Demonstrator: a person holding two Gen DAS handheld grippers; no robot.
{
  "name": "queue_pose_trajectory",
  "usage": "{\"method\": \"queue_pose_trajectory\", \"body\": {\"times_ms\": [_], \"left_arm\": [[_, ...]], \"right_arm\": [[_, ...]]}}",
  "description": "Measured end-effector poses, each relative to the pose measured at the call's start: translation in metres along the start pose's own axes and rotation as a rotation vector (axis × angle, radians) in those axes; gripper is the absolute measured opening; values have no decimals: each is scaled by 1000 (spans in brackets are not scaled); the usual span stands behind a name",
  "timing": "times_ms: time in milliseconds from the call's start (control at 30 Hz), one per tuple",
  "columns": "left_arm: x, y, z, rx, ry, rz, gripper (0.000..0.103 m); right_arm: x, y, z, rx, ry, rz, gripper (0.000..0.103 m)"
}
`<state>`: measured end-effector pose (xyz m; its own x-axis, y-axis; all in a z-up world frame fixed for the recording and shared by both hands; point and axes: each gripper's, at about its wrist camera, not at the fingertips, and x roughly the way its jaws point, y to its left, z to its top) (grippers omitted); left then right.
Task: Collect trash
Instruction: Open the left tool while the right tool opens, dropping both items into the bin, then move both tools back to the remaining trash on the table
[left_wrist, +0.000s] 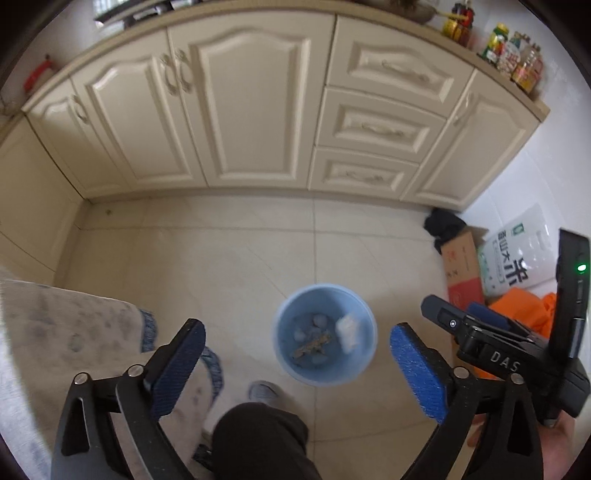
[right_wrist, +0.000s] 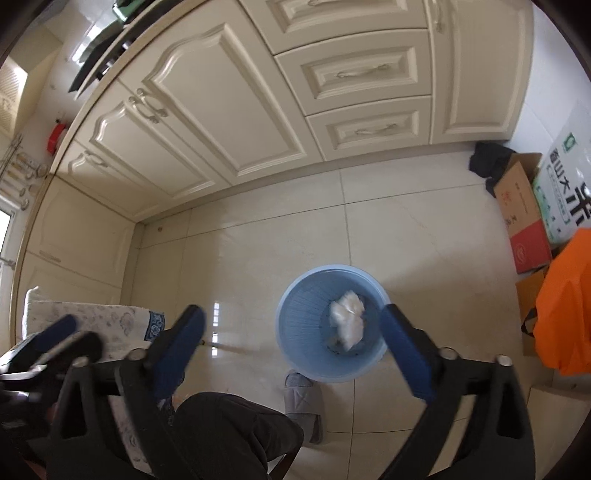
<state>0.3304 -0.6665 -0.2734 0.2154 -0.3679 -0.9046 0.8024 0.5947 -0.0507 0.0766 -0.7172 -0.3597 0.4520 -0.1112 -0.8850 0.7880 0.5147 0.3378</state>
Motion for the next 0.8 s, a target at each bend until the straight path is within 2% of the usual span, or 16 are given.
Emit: {"method": "queue_pose_trajectory", "body": {"times_ms": [333, 533, 800], "left_arm": [[-123, 22, -70, -37, -157, 8, 102], [-216, 53, -123, -89, -289, 18, 102], [-327, 98, -214, -185, -440, 89, 102]], "right_arm": [[-40, 36, -8, -37, -61, 12, 103], [-95, 90, -12, -118, -151, 81, 103], [-163, 180, -35, -273, -264, 185, 103]]}}
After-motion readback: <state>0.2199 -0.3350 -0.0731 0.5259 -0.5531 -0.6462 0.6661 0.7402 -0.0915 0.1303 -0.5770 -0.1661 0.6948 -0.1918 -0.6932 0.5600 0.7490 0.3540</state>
